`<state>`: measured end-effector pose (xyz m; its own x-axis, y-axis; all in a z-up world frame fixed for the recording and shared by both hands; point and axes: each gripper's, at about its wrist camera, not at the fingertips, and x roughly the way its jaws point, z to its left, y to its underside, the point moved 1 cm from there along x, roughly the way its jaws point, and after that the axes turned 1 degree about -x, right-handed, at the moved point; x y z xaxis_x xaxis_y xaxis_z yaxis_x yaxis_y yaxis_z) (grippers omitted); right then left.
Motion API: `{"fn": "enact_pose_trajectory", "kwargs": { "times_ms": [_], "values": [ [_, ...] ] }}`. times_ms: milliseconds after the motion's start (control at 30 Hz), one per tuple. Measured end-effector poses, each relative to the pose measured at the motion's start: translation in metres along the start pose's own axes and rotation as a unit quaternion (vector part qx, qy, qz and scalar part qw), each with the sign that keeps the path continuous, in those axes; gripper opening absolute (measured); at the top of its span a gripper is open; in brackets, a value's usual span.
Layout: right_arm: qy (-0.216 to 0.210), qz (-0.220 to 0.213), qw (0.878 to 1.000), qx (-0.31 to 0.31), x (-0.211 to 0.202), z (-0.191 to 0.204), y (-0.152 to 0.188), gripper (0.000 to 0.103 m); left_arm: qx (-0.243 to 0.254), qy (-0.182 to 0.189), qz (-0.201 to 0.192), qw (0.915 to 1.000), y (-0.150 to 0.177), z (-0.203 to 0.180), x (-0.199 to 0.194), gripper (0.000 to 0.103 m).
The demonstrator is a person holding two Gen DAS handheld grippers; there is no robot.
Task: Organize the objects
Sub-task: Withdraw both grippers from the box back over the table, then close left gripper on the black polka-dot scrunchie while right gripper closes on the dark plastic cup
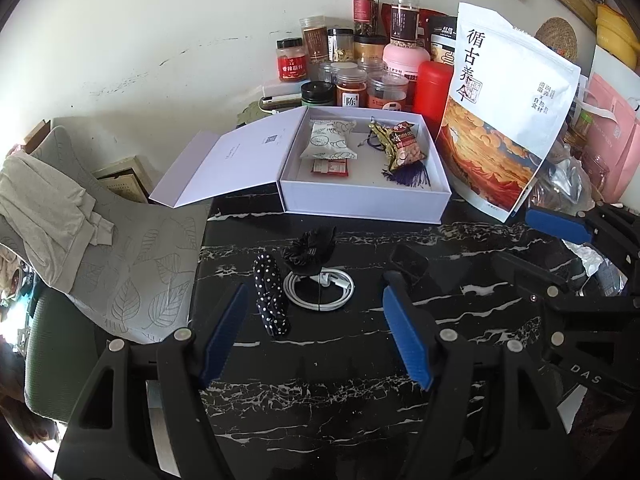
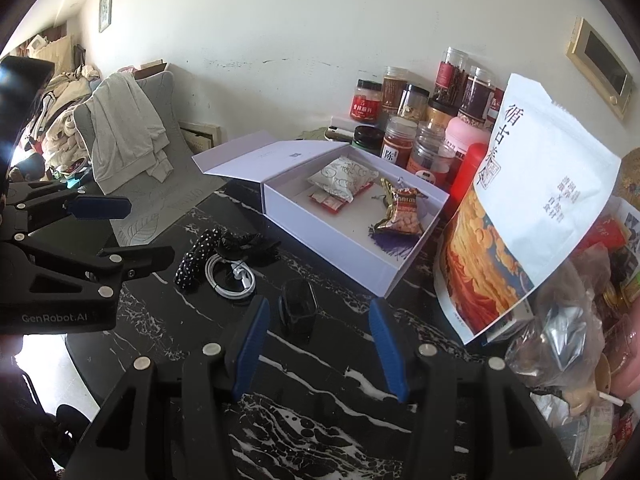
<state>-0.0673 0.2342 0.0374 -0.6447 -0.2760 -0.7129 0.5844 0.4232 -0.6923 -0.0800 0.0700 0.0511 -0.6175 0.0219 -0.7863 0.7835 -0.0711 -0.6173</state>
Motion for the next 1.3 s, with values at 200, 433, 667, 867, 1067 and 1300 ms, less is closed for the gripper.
{"fn": "enact_pose_trajectory", "kwargs": {
  "times_ms": [200, 433, 667, 867, 1067, 1300],
  "values": [
    [-0.012, 0.007, 1.0, 0.002, 0.009, 0.005, 0.014, 0.053, -0.01, 0.007, 0.012, 0.9999, 0.017, 0.003, 0.013, 0.069],
    [-0.012, 0.015, 1.0, 0.013, 0.027, 0.011, 0.026, 0.052, -0.025, -0.002, 0.03, 0.9992, 0.035, 0.012, 0.037, 0.069],
    [-0.03, 0.026, 0.999, 0.026, 0.05, 0.015, 0.035, 0.053, -0.03, -0.005, 0.039, 0.9988, 0.045, 0.025, 0.059, 0.069],
    [-0.034, 0.039, 0.998, 0.039, 0.072, 0.011, 0.036, 0.053, -0.047, 0.004, 0.047, 0.9978, 0.049, 0.038, 0.082, 0.068],
    [-0.039, 0.05, 0.997, 0.043, 0.093, 0.01, 0.036, 0.053, -0.056, 0.011, 0.061, 0.9965, 0.051, 0.046, 0.107, 0.068],
    [-0.042, 0.053, 0.996, 0.063, 0.114, 0.002, 0.031, 0.053, -0.066, 0.005, 0.073, 0.9951, 0.053, 0.058, 0.133, 0.056]
  ]
}}
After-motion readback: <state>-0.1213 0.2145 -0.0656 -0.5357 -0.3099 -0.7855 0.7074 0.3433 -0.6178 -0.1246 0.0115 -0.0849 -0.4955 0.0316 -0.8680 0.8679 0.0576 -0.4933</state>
